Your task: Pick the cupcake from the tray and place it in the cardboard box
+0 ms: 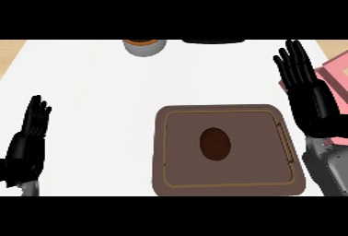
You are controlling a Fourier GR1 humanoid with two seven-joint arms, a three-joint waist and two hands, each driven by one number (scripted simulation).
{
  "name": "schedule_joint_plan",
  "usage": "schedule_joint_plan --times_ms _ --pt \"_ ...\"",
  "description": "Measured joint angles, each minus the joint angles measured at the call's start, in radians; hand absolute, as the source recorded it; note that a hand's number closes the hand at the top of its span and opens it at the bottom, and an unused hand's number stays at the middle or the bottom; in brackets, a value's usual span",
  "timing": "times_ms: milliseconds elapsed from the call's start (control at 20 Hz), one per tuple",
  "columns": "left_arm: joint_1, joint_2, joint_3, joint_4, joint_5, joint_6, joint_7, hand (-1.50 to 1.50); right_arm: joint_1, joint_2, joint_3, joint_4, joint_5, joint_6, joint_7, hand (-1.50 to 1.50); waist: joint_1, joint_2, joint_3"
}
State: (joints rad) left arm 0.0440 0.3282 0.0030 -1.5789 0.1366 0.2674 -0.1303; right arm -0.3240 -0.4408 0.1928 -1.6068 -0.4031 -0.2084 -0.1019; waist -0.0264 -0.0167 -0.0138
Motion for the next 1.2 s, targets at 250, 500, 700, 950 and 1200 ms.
schedule_joint_plan --times_ms 250,500,700,950,1200 --pt "-0.007 0.036 0.025 -0.022 0.083 -0.087 0.104 0.00 0.098 -0.009 -0.004 -0.121 0.059 -0.137 0.127 -1.50 0.006 0.006 0.009" --pt "0.008 0.038 0.028 -0.018 0.156 -0.134 0.189 0.00 0.202 -0.035 -0.039 -0.157 0.259 -0.388 0.138 -1.50 -0.033 0.001 0.008" --pt "-0.009 0.046 0.029 -0.027 0.200 -0.168 0.251 0.00 0.315 0.006 0.059 -0.292 0.459 -0.548 0.086 -1.50 -0.021 0.004 0.010" --pt "-0.020 0.061 0.034 -0.038 0.222 -0.190 0.293 0.00 0.420 -0.079 0.180 -0.439 0.694 -0.559 0.253 -1.50 -0.008 0.006 0.008" --pt "-0.031 0.068 0.037 -0.046 0.226 -0.192 0.313 0.00 0.486 -0.224 0.225 -0.451 0.842 -0.414 0.488 -1.50 0.001 0.011 0.003"
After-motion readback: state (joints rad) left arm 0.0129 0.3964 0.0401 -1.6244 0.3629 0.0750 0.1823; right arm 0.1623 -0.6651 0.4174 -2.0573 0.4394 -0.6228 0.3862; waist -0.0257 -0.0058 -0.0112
